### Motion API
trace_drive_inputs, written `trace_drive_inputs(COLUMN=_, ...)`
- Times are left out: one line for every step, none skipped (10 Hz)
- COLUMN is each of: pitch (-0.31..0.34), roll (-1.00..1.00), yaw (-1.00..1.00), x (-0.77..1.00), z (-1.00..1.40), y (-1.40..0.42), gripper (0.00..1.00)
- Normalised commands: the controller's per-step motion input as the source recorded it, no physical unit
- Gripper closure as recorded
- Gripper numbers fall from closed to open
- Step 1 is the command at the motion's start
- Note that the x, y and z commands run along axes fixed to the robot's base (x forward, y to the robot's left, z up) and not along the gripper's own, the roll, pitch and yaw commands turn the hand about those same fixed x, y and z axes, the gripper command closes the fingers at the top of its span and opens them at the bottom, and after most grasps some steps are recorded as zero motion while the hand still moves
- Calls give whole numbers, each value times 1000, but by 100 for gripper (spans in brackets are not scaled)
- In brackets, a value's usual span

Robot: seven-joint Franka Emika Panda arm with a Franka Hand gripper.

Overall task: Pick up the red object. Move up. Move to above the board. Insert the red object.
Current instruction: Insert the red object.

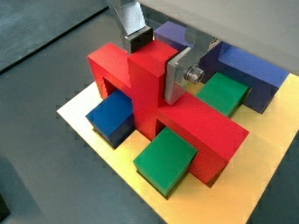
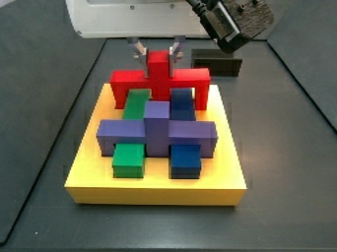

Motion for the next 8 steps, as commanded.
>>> trace_drive_inputs(pitch=76, roll=0, yaw=-46, x=-243, z=-157, y=180, gripper=100)
trace_drive_inputs(pitch=51, roll=101, yaw=0, x=0, z=-434, y=0, gripper=100)
trace_drive_inputs(pitch=99, roll=263, yaw=6, x=71, z=-691, y=-80, gripper=100)
trace_drive_inputs(pitch=100, roll=259, yaw=49, x=291, z=-694, y=-169, gripper=100)
trace_drive_inputs(pitch=156, roll=107, yaw=0, x=420, z=-780, y=0, gripper=100)
trace_drive_inputs(pitch=90, roll=137, yaw=6, x=280, z=-534, y=0, gripper=100)
trace_drive_inputs(pitch=0, roll=0, yaw=0, x=0, z=-29, y=0, gripper=100)
trace_drive_inputs(pitch=0, roll=0, yaw=0, x=0, z=0, y=0, gripper=100)
